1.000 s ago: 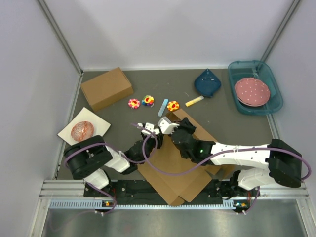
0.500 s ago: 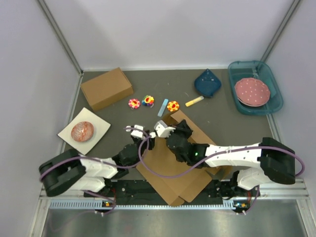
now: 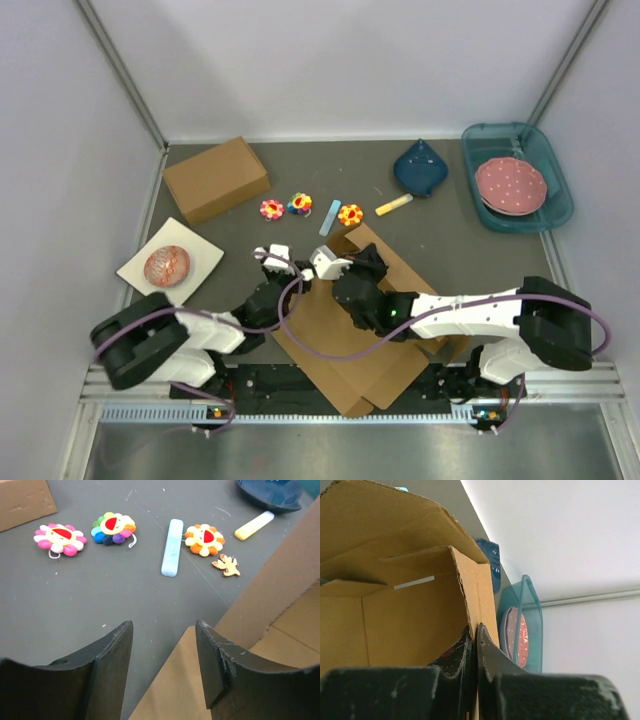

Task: Fold the paper box

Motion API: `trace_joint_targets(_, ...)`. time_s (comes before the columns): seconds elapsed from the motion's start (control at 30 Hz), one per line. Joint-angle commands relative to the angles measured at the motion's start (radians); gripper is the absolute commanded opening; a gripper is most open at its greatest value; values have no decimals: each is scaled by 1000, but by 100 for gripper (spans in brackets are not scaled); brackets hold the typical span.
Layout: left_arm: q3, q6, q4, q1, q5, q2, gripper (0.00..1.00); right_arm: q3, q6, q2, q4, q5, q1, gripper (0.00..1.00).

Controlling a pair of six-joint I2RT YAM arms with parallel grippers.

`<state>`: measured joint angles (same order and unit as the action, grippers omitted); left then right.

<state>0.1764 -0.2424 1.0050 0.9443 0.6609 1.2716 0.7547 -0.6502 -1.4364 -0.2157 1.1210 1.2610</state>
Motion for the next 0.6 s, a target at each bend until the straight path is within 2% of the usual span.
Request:
trace_joint_targets(0.0, 78, 34, 240, -45, -113, 176, 63, -83, 155, -79, 200, -141, 9, 0)
trace_joint_targets(0.1, 78, -17, 339, -104, -193, 239, 68, -80, 159, -68, 210, -139, 15, 0)
trace_joint_targets(0.27, 77, -89, 454, -226, -346, 299, 70, -80, 179, -55, 214, -144, 17, 0)
trace_joint_targets(0.37, 86, -107, 521, -256, -479, 359, 72, -80, 190, -56, 214, -151, 17, 0)
trace_joint_targets(0.47, 86, -147, 665, -256, -589, 440, 78, -77, 193, -56, 214, -156, 17, 0)
trace_joint_targets(0.57, 110, -149, 665, -257, -691, 482, 80, -72, 193, -52, 214, -168, 18, 0)
